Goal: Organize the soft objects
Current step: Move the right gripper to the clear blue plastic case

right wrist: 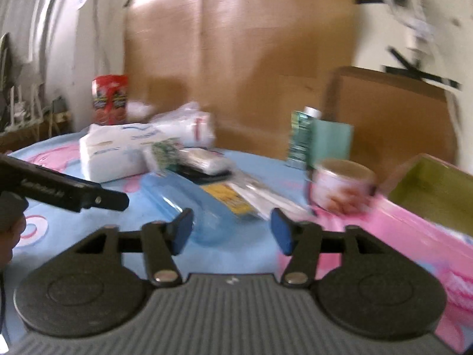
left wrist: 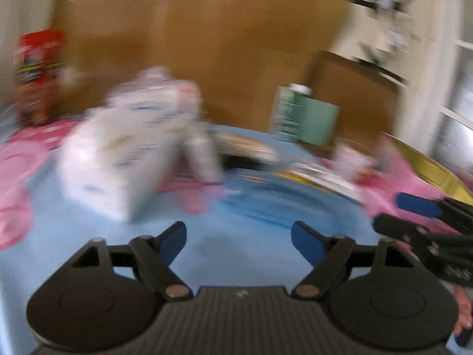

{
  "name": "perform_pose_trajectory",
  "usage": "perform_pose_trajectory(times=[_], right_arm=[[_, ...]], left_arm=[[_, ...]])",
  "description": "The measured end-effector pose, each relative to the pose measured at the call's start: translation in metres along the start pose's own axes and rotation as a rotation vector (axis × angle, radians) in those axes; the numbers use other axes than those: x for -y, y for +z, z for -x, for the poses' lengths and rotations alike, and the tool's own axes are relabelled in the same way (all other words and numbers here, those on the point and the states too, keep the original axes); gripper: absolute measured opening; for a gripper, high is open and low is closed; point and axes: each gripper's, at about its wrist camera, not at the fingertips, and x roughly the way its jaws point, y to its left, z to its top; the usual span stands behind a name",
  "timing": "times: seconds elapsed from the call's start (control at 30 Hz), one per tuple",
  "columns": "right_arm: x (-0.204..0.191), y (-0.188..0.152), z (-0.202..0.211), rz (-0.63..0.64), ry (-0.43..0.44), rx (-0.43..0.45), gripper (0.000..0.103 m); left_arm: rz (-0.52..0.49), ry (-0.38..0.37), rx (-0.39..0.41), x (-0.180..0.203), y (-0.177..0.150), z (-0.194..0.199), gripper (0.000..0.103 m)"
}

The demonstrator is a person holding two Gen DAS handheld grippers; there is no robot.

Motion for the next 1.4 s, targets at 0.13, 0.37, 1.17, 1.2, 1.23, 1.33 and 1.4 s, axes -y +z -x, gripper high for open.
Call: perform_pose_trajectory(times=[0.13,0.37,1.17,1.2,1.23,1.33,1.4], right_arm=[[-0.01,0.014,-0.04,0.025,0.041,-0.048,0.088],[-0.018,0.012,-0.071,0.064,0.087,-0.194,0.072],[-0.03,-0.03,0.012,0.087,0.156,-0.175,0.072],[-0.03,-0.03,0.012,0.08,0.157,-0.177,0.072],[-0.03,-0.03,0.012,0.076,0.157,-0.178,0.072],[-0.029,-0.03,0.013,0.068,0.162,-0.179,0.073],[-0.026,-0.031,0.013,0.055,0.166,-0.182,0.073]], left_arm=[[0.109,0.044,-0.014,-0.022,0.001,-0.009,0.084],[0.077,0.055,-0.002,-0.016,0.001,-0.009,0.091],[0.146,-0.026,-0.01,-0.026,0.001,-0.011,0.102],[0.146,-0.028,-0.01,-0.026,0.0,-0.011,0.102],[0.146,-0.031,-0.01,-0.025,0.001,-0.012,0.102],[0.143,-0.042,-0.011,-0.025,0.0,-0.011,0.102],[0.147,-0.063,-0.01,-0.026,0.001,-0.011,0.102]])
